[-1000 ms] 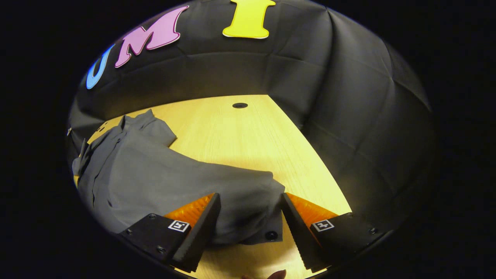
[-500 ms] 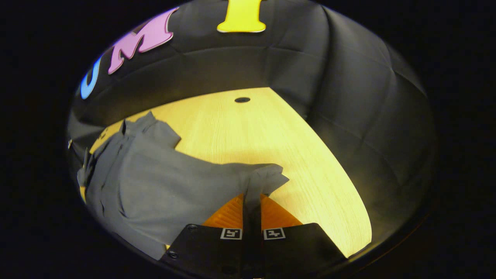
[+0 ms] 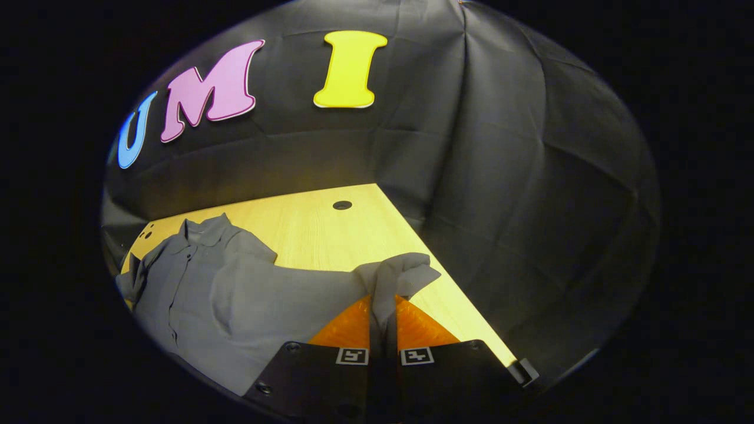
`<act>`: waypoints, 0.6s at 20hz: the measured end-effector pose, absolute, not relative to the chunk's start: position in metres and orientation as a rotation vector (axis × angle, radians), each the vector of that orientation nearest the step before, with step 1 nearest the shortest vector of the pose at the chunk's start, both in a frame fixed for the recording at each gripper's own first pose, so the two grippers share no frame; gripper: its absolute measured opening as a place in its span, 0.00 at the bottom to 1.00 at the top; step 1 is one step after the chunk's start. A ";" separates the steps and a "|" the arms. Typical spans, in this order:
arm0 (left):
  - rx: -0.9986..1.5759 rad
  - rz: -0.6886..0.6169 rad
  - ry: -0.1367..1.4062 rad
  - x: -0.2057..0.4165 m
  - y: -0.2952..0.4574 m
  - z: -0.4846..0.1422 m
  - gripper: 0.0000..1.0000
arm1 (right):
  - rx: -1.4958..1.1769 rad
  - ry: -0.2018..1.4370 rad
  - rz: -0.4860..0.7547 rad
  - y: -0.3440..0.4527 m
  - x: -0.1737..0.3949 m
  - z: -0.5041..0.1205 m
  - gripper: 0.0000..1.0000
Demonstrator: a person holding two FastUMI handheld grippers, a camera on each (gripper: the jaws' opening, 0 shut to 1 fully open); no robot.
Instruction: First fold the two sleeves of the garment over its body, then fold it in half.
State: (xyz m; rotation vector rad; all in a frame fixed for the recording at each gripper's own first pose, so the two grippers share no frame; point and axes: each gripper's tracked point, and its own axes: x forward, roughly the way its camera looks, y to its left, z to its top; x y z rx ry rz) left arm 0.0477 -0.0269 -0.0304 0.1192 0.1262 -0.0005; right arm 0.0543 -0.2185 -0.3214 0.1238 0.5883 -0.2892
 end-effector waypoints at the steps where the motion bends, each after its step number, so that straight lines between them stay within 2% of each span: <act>1: 0.112 -0.007 0.127 0.050 -0.019 -0.032 0.97 | 0.124 0.577 -0.300 -0.214 0.046 -0.309 0.05; 6: 0.083 -0.034 0.124 0.059 0.020 -0.043 0.97 | 0.137 0.503 -0.324 -0.177 0.019 -0.250 0.05; 12: 0.057 -0.045 0.124 0.059 0.068 -0.057 0.98 | 0.134 0.407 -0.234 -0.089 0.042 -0.190 0.05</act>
